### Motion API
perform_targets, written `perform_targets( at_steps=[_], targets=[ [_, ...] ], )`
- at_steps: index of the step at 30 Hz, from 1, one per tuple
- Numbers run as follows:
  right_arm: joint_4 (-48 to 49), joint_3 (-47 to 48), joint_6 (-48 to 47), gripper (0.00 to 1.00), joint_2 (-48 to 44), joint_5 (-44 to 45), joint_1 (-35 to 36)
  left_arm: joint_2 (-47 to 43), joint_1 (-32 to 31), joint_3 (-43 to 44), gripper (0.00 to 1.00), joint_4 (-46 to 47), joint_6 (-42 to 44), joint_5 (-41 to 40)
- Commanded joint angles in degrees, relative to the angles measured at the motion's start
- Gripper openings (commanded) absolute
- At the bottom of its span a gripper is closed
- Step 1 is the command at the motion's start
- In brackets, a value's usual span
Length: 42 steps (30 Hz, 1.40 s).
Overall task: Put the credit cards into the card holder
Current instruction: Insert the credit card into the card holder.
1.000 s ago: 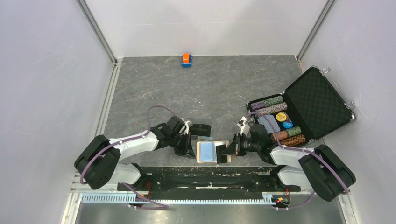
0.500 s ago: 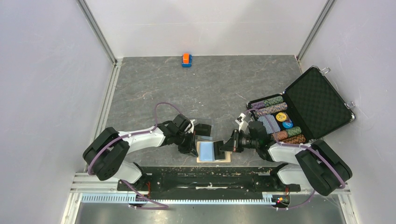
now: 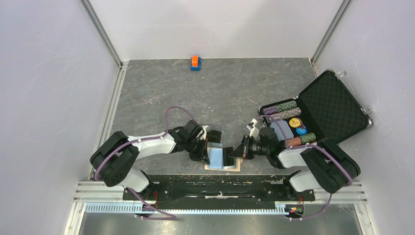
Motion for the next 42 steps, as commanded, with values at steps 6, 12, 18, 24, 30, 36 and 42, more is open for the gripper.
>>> perform_targets(
  at_steps=[6,12,18,24,30,36,42],
  targets=[
    [13.7,-2.6,7.6,0.00,4.5,1.6,2.3,4.7,-0.5,-0.9,0.02,-1.6,1.7,-3.6],
    [15.3,-4.1,9.7,0.00,4.4,2.9,3.1,-0.4,-0.6,0.1,0.11,-7.5,2.3,-9.9],
    [-1.4,-1.0,-0.9,0.00,1.3,3.9,3.1,-7.3,-0.6,0.6,0.22,-14.7,3.6,-16.0],
    [1.2,-2.6,1.8,0.00,0.0,3.4,3.1,-5.1,-0.6,-2.1,0.16,-11.5,3.7,-13.6],
    [6.9,-1.2,6.1,0.00,2.5,1.5,3.4,-4.0,-0.8,-2.9,0.09,-8.7,2.8,-12.1],
    [13.3,0.2,11.4,0.00,6.6,0.5,6.2,-3.0,-1.3,-2.4,0.06,-8.6,2.8,-11.5],
    [20.3,0.4,16.0,0.00,11.4,1.1,8.7,-1.6,-2.4,-2.3,0.05,-8.3,2.6,-11.2]
  ],
)
